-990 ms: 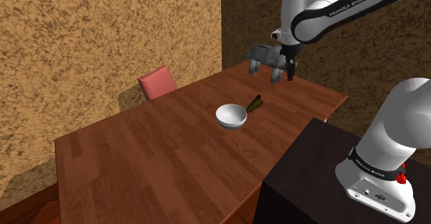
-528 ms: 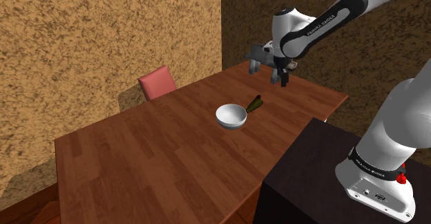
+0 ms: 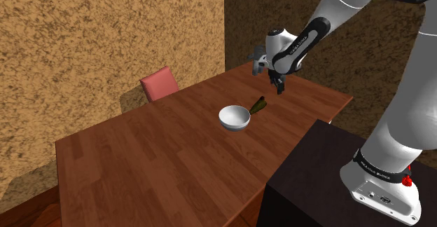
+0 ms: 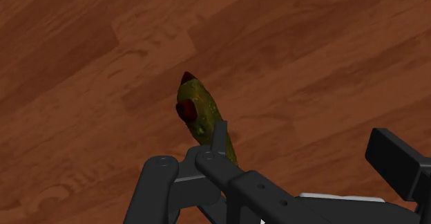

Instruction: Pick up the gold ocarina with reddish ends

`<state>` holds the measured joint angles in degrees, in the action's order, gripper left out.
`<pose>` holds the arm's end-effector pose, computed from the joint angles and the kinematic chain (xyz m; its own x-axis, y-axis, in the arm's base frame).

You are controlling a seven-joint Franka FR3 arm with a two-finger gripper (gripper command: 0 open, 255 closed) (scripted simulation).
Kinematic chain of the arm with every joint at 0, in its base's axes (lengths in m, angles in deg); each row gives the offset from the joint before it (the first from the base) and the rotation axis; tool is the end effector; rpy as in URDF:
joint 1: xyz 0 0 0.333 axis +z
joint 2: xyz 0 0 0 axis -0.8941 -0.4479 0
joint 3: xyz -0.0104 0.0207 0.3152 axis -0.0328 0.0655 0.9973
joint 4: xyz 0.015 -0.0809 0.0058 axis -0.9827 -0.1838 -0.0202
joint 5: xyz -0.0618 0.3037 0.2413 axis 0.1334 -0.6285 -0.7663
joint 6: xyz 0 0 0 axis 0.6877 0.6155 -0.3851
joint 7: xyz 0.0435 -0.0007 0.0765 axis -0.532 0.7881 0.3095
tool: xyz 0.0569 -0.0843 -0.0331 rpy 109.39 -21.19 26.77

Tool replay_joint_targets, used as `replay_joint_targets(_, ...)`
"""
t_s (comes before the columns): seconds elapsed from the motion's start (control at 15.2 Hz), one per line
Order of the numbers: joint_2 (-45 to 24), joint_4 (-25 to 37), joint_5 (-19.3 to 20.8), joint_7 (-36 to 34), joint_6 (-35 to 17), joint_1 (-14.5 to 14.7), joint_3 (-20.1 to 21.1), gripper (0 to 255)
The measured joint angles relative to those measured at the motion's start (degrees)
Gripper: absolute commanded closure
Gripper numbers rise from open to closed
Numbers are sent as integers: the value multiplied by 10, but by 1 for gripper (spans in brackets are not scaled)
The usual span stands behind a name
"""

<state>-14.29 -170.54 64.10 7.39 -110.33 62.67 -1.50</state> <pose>0.4926 -0.1573 0.2634 0.5818 0.7753 -0.2458 0.8133 -0.5561 0.1711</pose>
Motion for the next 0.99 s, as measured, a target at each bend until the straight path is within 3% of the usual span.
replay_joint_targets(0.66, -235, 161, 6, 118, -96, -38, 33, 0)
replay_joint_targets(0.99, -333, 253, 14, 164, -111, -56, 51, 0)
